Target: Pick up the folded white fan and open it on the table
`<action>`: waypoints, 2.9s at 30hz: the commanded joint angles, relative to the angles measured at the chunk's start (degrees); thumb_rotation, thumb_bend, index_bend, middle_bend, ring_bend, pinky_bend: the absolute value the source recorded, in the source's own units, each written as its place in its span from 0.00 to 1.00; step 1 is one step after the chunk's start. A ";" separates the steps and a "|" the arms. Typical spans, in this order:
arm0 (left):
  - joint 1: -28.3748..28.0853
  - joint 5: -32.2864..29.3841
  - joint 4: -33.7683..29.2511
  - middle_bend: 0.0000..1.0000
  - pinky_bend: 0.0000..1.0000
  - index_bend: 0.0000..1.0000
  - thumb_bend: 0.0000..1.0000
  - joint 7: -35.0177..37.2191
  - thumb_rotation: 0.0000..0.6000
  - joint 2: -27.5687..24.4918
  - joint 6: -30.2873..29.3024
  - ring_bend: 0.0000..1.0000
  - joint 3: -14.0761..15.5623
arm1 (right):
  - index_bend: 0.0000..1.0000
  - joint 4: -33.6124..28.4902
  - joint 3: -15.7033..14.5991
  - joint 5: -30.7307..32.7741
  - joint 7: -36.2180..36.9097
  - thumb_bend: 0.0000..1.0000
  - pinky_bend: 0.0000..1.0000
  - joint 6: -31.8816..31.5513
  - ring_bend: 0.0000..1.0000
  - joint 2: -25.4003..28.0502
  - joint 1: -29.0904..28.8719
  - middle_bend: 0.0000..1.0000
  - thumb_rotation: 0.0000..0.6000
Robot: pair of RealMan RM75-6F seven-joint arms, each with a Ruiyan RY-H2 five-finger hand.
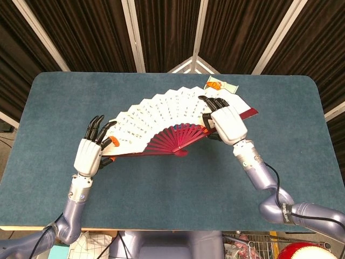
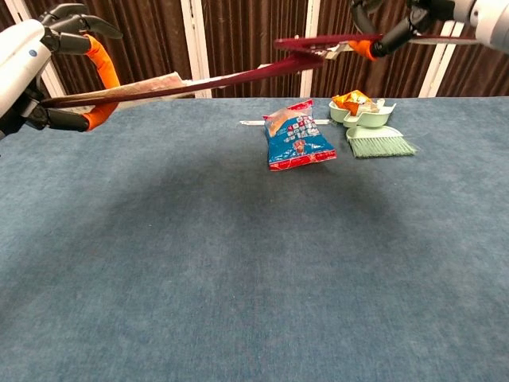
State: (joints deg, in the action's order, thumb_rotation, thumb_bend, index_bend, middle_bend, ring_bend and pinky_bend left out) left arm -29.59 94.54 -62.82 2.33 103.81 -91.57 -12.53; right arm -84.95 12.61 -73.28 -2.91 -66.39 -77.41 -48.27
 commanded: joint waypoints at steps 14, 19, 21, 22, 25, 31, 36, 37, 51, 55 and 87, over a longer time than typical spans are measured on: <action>0.40 0.41 8.93 0.18 0.04 0.59 0.55 0.31 1.00 3.78 -3.13 0.00 1.78 | 0.84 13.67 -1.99 -3.15 5.80 0.56 0.24 0.65 0.23 -7.72 2.06 0.18 1.00; 0.06 0.72 11.72 0.18 0.04 0.59 0.55 0.26 1.00 5.30 -3.87 0.00 2.13 | 0.84 17.10 -2.64 -3.75 7.22 0.57 0.24 1.85 0.23 -9.91 2.18 0.18 1.00; 0.00 0.67 12.61 0.18 0.04 0.58 0.55 0.17 1.00 5.68 -3.96 0.00 2.23 | 0.84 18.13 -2.79 -3.89 7.70 0.56 0.24 2.34 0.23 -10.49 2.19 0.18 1.00; -0.02 0.61 13.13 0.18 0.04 0.58 0.55 0.34 1.00 5.93 -4.00 0.00 2.31 | 0.84 18.85 -2.91 -4.02 7.86 0.56 0.24 2.60 0.23 -10.90 2.22 0.18 1.00; 0.09 0.43 14.01 0.18 0.04 0.57 0.55 0.66 1.00 6.35 -4.12 0.00 2.49 | 0.84 20.16 -3.35 -4.07 7.78 0.56 0.23 3.65 0.23 -11.55 2.21 0.18 1.00; 0.48 0.12 16.15 0.13 0.04 0.36 0.49 1.67 1.00 7.16 -2.76 0.00 4.01 | 0.54 23.37 -4.97 -3.26 5.72 0.55 0.10 7.93 0.12 -13.31 2.24 0.17 1.00; 0.71 1.30 16.04 0.07 0.03 0.12 0.46 2.64 1.00 6.66 -3.28 0.00 5.65 | 0.29 23.00 -4.93 -0.63 5.04 0.39 0.06 12.66 0.06 -13.08 2.25 0.13 1.00; 0.70 1.46 15.74 0.07 0.03 0.10 0.46 2.83 1.00 6.62 -3.79 0.00 5.61 | 0.27 23.11 -4.98 -0.51 4.35 0.37 0.06 12.86 0.06 -13.07 2.26 0.12 1.00; 1.28 1.02 11.19 0.06 0.03 0.07 0.46 2.75 1.00 4.72 -5.00 0.00 5.53 | 0.00 21.83 -3.88 -0.22 2.35 0.27 0.05 10.77 0.05 -12.24 4.12 0.11 1.00; 1.29 0.71 10.24 0.06 0.03 0.07 0.46 2.64 1.00 4.46 -4.67 0.00 5.45 | 0.00 21.32 -3.42 -0.53 3.08 0.27 0.05 10.27 0.05 -11.77 4.57 0.11 1.00; 13.11 -3.72 -12.86 0.04 0.04 0.07 0.46 -9.81 1.00 -14.38 -5.79 0.00 10.82 | 0.00 16.99 -7.43 0.64 -9.12 0.26 0.05 2.83 0.09 -4.08 16.11 0.11 1.00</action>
State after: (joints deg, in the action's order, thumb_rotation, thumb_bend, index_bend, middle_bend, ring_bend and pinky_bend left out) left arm -18.20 92.16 -73.24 -5.88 91.67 -98.26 -2.94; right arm -66.30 5.89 -74.79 -8.31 -64.93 -83.17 -33.54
